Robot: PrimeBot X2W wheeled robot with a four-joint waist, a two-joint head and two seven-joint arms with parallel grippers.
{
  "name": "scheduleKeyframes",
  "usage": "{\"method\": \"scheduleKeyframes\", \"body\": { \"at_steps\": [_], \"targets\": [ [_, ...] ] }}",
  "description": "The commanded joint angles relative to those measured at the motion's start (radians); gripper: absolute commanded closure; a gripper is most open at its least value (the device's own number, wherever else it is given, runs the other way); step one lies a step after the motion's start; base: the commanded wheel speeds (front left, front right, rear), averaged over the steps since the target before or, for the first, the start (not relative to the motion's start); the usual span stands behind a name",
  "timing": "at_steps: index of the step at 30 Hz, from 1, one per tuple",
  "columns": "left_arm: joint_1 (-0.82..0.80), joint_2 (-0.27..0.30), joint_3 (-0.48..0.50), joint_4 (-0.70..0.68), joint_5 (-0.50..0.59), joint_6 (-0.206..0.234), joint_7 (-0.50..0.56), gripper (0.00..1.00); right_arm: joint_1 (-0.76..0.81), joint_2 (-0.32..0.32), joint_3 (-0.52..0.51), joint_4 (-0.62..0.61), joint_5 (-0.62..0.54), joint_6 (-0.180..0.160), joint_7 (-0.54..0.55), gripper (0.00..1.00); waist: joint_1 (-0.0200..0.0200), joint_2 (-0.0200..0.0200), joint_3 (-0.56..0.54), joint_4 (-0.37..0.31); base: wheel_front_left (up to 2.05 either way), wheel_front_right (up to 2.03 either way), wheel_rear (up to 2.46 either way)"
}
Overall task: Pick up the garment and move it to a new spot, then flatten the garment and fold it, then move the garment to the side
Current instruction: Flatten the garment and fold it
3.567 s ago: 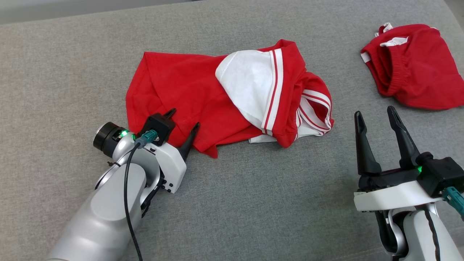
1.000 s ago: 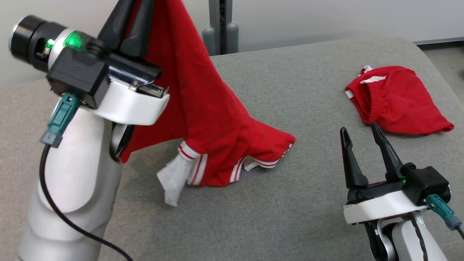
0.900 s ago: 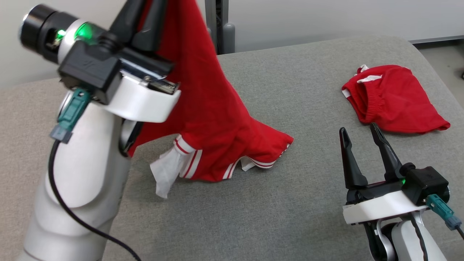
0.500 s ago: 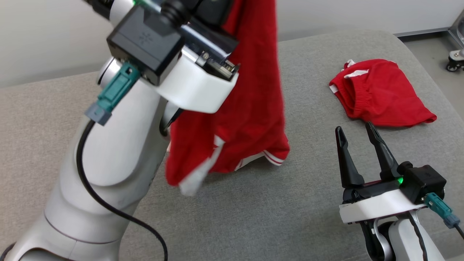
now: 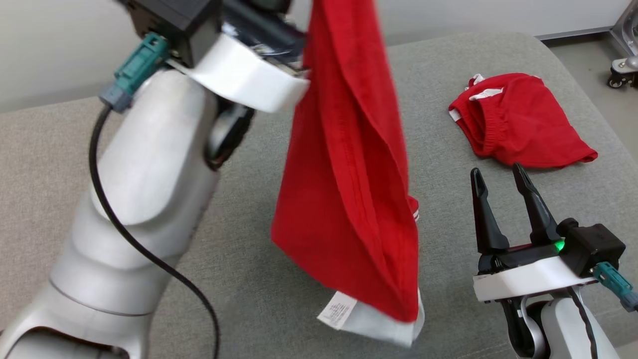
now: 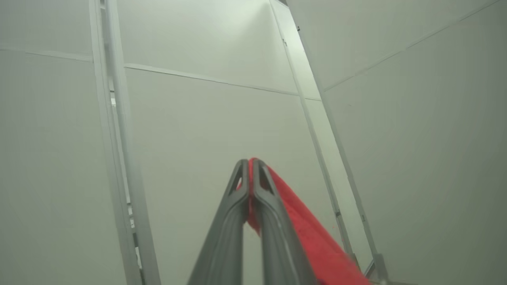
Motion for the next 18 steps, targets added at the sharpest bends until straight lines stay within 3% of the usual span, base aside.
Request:
{"method": "scheduleKeyframes", "body": {
  "at_steps": [1, 9, 18],
  "targets": [
    [0.013, 0.023, 0.01, 0.03, -0.007, -0.002, 0.004, 1.0, -0.013, -0.004, -0.002, -0.005, 0.007, 0.0, 0.0, 0.0, 0.0, -0.0001, 0.006, 0.004, 0.0, 0.0, 0.0],
    [0.047, 0.126, 0.034, 0.263, -0.1, -0.028, 0.019, 1.0, -0.023, -0.004, 0.009, -0.001, 0.006, 0.0, 0.0, 0.0, 0.0, -0.0001, 0.041, 0.027, 0.0, 0.0, 0.0],
    [0.051, 0.191, 0.035, 0.487, -0.175, -0.034, 0.001, 1.0, -0.033, -0.004, 0.009, 0.006, -0.019, 0.0, 0.0, 0.0, 0.0, -0.0001, 0.059, 0.055, 0.0, 0.0, 0.0]
  ]
}}
